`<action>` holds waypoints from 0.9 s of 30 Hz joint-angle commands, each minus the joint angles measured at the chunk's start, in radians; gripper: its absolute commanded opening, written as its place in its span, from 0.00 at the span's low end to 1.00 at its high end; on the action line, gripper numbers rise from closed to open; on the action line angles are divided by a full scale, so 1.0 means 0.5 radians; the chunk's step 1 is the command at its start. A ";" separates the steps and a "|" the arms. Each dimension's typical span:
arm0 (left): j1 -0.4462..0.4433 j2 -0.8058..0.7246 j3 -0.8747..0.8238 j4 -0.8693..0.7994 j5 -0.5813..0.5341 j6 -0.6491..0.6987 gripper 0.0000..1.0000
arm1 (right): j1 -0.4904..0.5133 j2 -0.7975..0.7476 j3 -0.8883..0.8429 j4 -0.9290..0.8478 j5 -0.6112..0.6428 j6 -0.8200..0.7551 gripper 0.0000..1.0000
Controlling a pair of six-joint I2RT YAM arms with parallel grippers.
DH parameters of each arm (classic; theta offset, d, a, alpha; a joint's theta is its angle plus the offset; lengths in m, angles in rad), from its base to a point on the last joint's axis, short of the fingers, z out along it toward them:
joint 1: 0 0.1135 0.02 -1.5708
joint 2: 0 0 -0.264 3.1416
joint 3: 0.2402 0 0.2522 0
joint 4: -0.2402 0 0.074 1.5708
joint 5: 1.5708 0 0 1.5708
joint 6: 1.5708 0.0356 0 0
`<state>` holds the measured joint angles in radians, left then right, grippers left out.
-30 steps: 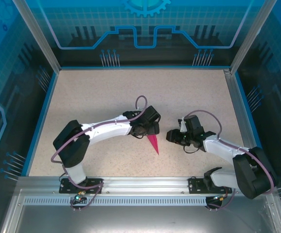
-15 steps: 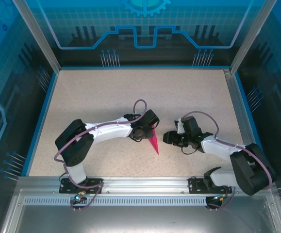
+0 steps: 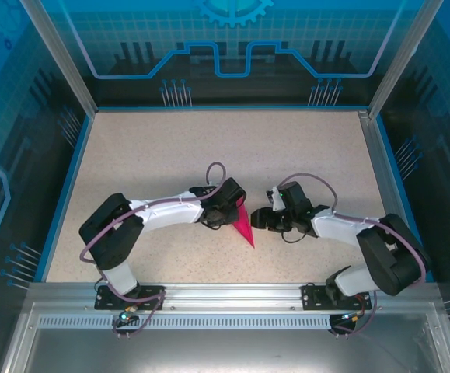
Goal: Fold a paper plane with a square sheet of paper (pick it up from the middle)
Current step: Move a paper plane to the center of the table.
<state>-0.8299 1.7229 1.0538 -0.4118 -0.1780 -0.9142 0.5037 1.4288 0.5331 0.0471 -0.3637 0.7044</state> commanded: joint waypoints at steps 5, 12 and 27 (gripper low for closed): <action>0.028 -0.090 -0.078 0.050 0.064 0.051 0.08 | 0.031 0.167 0.159 0.074 -0.209 -0.094 0.56; 0.034 -0.094 -0.083 0.057 0.066 0.068 0.09 | 0.038 0.313 0.243 0.058 -0.273 -0.160 0.56; 0.037 -0.096 -0.095 0.042 0.059 0.074 0.09 | 0.153 0.330 0.305 -0.062 -0.191 -0.251 0.46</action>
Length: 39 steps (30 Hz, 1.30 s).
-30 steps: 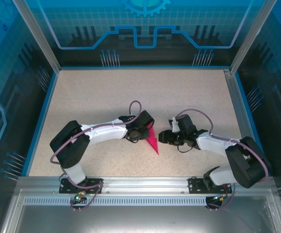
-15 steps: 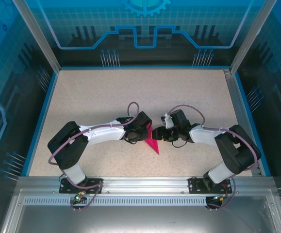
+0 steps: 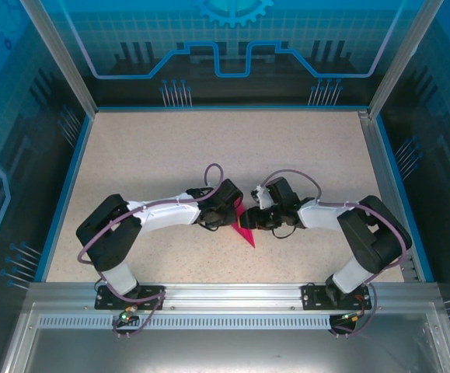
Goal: Fold a paper plane with a square sheet of paper (pick it up from the middle)
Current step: Move a paper plane to the center of the table.
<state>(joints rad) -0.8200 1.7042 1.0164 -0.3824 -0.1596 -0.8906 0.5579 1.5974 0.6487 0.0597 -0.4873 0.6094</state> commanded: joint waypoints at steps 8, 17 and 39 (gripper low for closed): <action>0.023 -0.083 -0.042 -0.027 0.008 0.028 0.09 | 0.162 0.016 0.206 -0.391 0.372 -0.127 0.35; 0.026 -0.112 -0.063 -0.046 -0.012 0.027 0.10 | 0.314 0.087 0.372 -0.619 0.665 -0.191 0.33; 0.029 -0.586 -0.412 0.256 -0.128 -0.002 0.37 | 0.444 0.063 0.674 -0.987 1.022 -0.190 0.10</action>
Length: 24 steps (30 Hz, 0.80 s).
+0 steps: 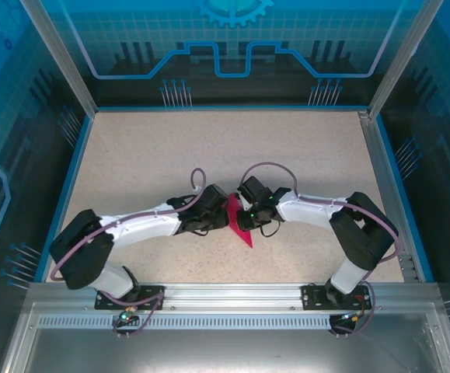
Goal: Fold a paper plane with a square sheet of paper (pick it up from the middle)
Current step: Move a paper plane to the center of the table.
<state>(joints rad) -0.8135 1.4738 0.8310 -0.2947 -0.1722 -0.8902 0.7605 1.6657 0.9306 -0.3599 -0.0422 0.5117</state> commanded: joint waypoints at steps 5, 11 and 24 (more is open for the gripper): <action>0.030 -0.319 -0.191 0.021 -0.319 -0.034 0.42 | 0.037 -0.005 0.330 -0.366 0.331 -0.010 0.10; 0.146 -0.494 -0.449 0.141 -0.296 -0.109 0.43 | 0.023 0.262 0.650 -0.660 0.703 0.176 0.10; 0.355 -0.758 -0.653 0.130 -0.230 -0.067 0.47 | -0.027 0.656 1.003 -0.682 0.687 0.389 0.13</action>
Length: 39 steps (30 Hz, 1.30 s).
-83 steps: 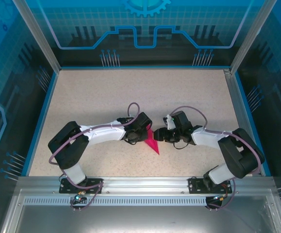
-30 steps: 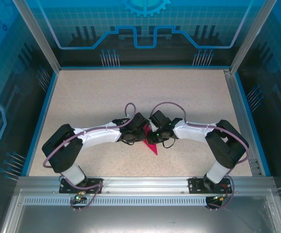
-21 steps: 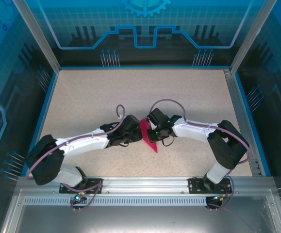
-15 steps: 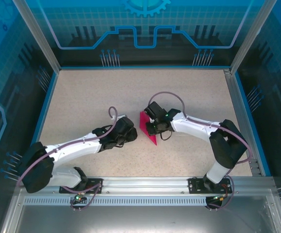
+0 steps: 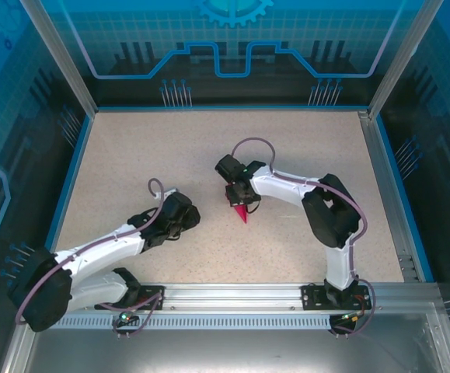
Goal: Fold a paper plane with a square sheet of paper (pick it up from the middle)
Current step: Move a paper plane to the center of the table.
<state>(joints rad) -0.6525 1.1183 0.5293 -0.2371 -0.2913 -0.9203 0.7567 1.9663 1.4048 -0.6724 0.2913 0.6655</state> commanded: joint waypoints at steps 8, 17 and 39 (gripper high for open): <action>0.058 -0.059 -0.056 0.035 0.061 0.000 0.47 | -0.040 0.142 -0.001 0.025 -0.071 0.108 0.23; 0.057 -0.059 0.001 -0.050 0.084 -0.010 0.47 | -0.106 0.189 -0.222 0.212 -0.200 0.162 0.25; 0.057 -0.127 0.040 -0.168 0.120 0.028 0.48 | -0.083 0.330 -0.090 0.151 -0.253 0.175 0.26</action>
<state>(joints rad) -0.6308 1.0740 0.5213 -0.2863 -0.2451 -0.9176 0.7128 2.0346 1.3830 -0.5835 0.1905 0.7376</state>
